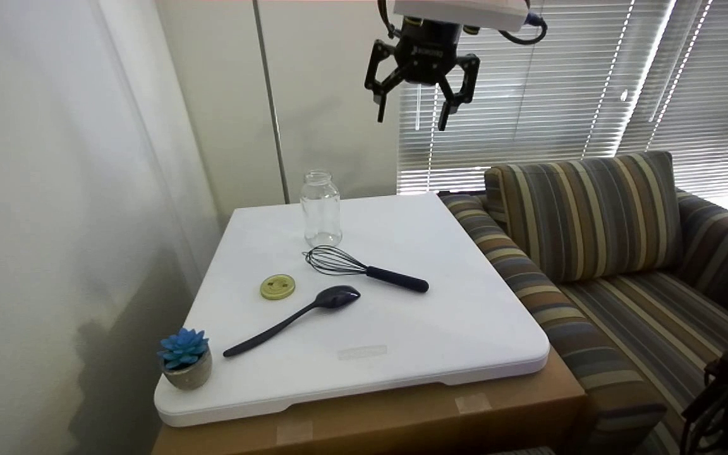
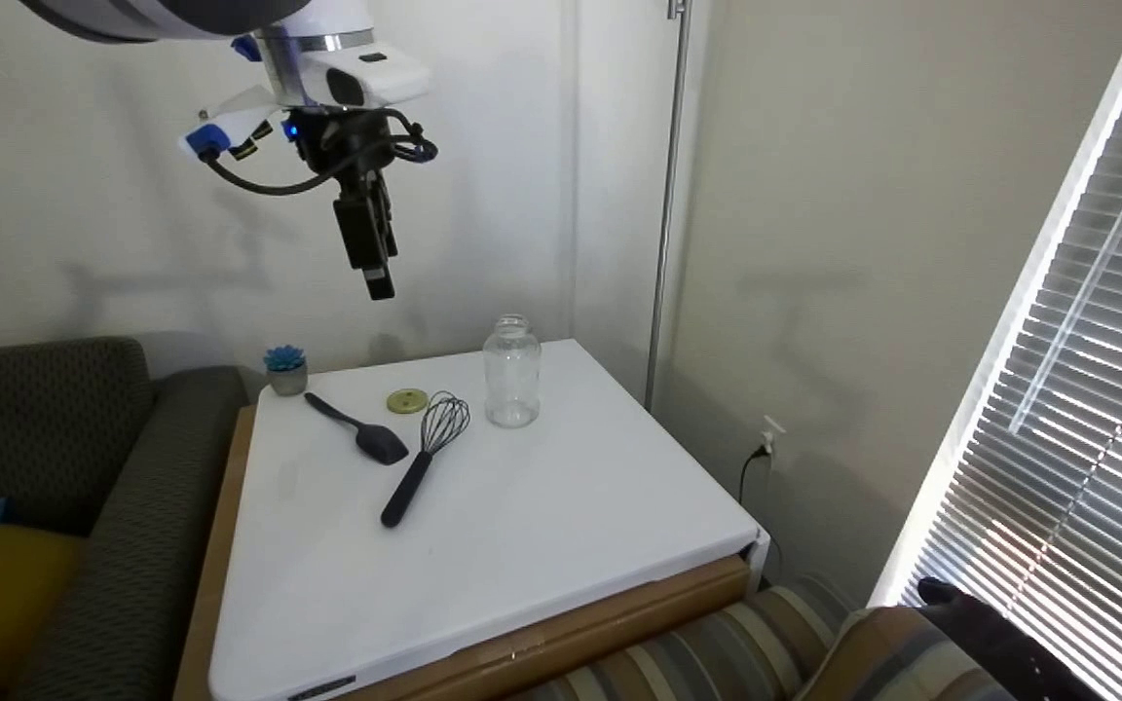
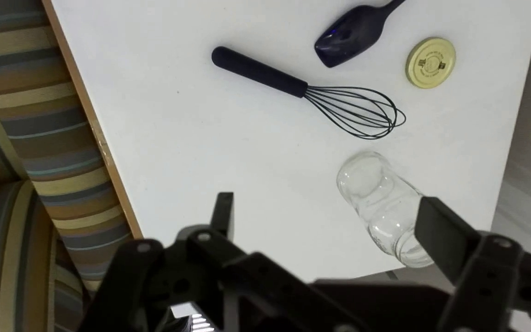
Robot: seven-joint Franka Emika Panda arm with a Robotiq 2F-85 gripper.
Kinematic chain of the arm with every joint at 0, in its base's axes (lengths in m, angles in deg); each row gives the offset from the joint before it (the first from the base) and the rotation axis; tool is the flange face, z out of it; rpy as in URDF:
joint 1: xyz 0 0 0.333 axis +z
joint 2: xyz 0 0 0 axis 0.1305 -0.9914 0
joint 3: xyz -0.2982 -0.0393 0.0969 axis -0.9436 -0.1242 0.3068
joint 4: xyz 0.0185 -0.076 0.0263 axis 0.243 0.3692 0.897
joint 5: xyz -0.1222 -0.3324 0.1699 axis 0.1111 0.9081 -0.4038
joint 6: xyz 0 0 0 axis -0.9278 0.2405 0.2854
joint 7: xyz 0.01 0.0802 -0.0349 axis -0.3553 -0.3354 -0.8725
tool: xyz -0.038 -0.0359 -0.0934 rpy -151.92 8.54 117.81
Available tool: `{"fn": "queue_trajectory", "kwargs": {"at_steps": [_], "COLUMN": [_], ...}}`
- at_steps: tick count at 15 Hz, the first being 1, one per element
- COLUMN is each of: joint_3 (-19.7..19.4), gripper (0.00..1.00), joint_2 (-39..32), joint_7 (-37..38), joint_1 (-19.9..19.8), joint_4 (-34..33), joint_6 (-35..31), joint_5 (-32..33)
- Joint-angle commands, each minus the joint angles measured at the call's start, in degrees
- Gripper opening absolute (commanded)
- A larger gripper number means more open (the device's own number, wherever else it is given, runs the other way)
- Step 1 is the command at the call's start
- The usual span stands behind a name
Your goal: Move the bottle backwards
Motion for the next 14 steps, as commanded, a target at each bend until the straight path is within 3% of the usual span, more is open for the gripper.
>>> {"fn": "queue_trajectory", "kwargs": {"at_steps": [1,5,9,10,14], "joint_3": [-0.4,-1.62,-5.67,-4.31,-4.72], "gripper": [1.0,1.0,1.0,1.0,1.0], "joint_2": [-6.75,-15.9,-25.02,-20.26,-21.69], "joint_7": [-3.37,-3.19,4.19,1.05,1.56], "joint_1": [1.34,3.78,5.97,5.72,6.14], "joint_4": [-6.88,-16.6,-27.18,-20.39,-21.91], "joint_6": [3.56,6.1,5.12,3.53,3.44], "joint_5": [-0.31,1.1,0.83,0.32,0.34]}}
